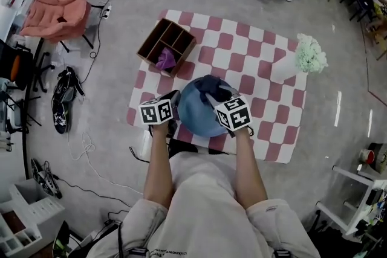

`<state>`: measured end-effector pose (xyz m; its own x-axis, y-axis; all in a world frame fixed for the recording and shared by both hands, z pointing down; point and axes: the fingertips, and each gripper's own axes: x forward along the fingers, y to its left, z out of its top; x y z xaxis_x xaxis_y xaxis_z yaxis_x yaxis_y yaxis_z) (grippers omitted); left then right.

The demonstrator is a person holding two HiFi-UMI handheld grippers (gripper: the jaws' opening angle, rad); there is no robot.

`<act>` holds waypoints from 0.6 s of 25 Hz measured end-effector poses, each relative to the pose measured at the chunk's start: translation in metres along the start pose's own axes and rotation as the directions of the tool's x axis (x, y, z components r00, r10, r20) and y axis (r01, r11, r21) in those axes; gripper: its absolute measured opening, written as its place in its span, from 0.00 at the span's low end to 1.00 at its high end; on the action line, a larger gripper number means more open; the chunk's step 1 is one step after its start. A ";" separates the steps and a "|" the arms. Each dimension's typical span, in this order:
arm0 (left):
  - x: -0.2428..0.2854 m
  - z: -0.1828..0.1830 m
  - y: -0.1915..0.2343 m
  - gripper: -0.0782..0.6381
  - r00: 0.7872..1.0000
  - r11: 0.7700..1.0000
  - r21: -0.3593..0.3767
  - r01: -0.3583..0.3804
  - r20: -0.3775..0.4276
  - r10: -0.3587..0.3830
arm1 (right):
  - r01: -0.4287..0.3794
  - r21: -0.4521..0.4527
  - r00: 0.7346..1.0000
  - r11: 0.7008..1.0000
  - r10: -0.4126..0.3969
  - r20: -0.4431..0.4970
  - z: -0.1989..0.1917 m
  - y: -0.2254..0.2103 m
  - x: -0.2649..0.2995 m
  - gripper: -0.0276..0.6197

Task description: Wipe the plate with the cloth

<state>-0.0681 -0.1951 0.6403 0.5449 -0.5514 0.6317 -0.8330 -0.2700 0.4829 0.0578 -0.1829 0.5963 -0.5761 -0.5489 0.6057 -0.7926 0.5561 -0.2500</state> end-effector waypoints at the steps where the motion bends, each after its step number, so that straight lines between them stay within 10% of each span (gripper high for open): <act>1: 0.003 -0.001 0.000 0.14 1.000 1.000 0.001 0.000 -0.009 0.000 | -0.007 -0.015 1.000 1.000 0.006 -0.013 -0.004 0.000 -0.001 0.25; 15: 0.038 -0.022 0.000 0.21 0.974 0.994 -0.052 0.094 -0.204 -0.103 | -0.011 -0.047 0.996 0.999 0.006 -0.088 -0.038 0.003 -0.005 0.25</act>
<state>-0.0449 -0.1983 0.6777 0.6357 -0.3479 0.6891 -0.7719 -0.2792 0.5712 0.0655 -0.1544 0.6212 -0.5614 -0.4881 0.6683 -0.7762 0.5906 -0.2207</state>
